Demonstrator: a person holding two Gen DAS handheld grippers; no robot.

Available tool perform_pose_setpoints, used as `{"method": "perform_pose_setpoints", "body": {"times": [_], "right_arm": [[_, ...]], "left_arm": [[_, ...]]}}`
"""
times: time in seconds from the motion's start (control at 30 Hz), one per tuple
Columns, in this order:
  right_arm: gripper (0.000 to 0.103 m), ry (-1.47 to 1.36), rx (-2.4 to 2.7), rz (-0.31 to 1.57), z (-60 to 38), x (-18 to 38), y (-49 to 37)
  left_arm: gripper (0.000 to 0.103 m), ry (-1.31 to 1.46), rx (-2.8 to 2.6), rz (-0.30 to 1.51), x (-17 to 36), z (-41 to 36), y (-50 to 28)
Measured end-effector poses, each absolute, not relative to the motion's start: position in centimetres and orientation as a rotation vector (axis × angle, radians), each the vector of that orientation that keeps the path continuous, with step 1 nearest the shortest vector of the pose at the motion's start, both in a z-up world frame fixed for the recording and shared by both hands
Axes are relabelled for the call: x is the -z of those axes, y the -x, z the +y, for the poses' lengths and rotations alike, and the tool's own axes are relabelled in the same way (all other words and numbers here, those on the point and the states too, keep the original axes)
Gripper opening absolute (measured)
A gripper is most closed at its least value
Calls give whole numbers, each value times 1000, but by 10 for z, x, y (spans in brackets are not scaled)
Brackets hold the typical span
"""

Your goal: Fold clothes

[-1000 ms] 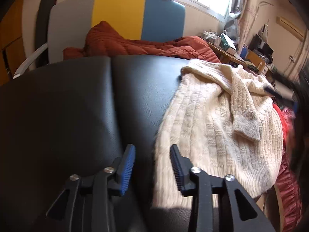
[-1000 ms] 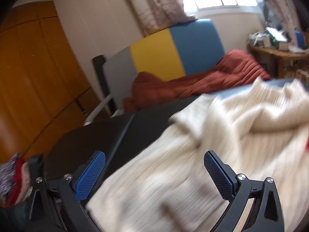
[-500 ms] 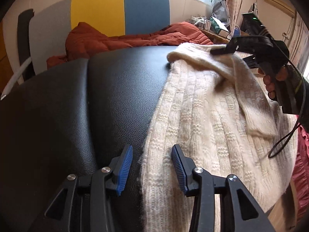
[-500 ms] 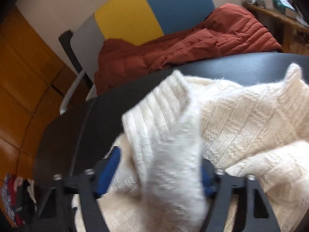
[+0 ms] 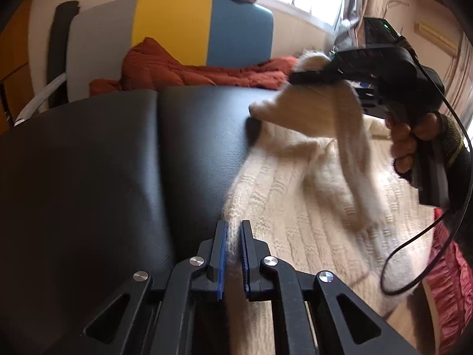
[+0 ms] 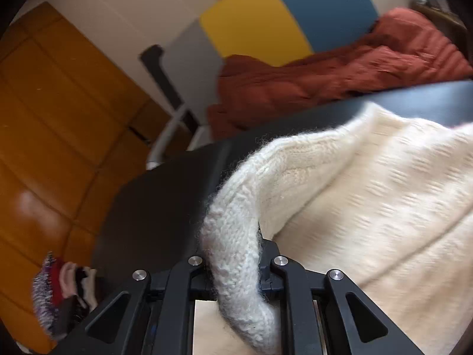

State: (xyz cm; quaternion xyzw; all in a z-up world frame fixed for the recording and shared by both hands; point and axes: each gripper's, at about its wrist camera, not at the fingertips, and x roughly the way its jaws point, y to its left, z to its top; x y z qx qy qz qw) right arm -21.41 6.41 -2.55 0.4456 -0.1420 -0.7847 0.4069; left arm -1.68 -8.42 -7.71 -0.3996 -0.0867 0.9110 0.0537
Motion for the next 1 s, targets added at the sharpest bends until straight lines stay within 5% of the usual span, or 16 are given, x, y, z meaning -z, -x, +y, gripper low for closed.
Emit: {"method": "perform_pose_setpoints", "body": {"times": [0.13,0.47,0.53,0.6,0.63,0.67,1.0], "right_arm": [[15,-1042,1881,-346,1,2,177],[15,-963,1573,-252,-185,-22,76],[26,-984,1520,-233,-214,-18,59],[52,-1018,1503,-207,-232,-12,47],[77,-1037,1506,-193,-239,-9,42],[84,-1053,1510,-180,-245,-5,38],[91,-922,1804,-28,-116,8,45]], "left_arm": [[0,1200,-2826,-316,68,-106,-19],[0,1343,-2956,-603,80,-191,-80],[0,1381,-2963,-645,86,-198,-88],[0,1415,-2960,-674,90,-201,-93],[0,1432,-2962,-685,92,-202,-95],[0,1443,-2971,-682,93,-202,-97],[18,1257,-3027,-428,63,-174,-90]]}}
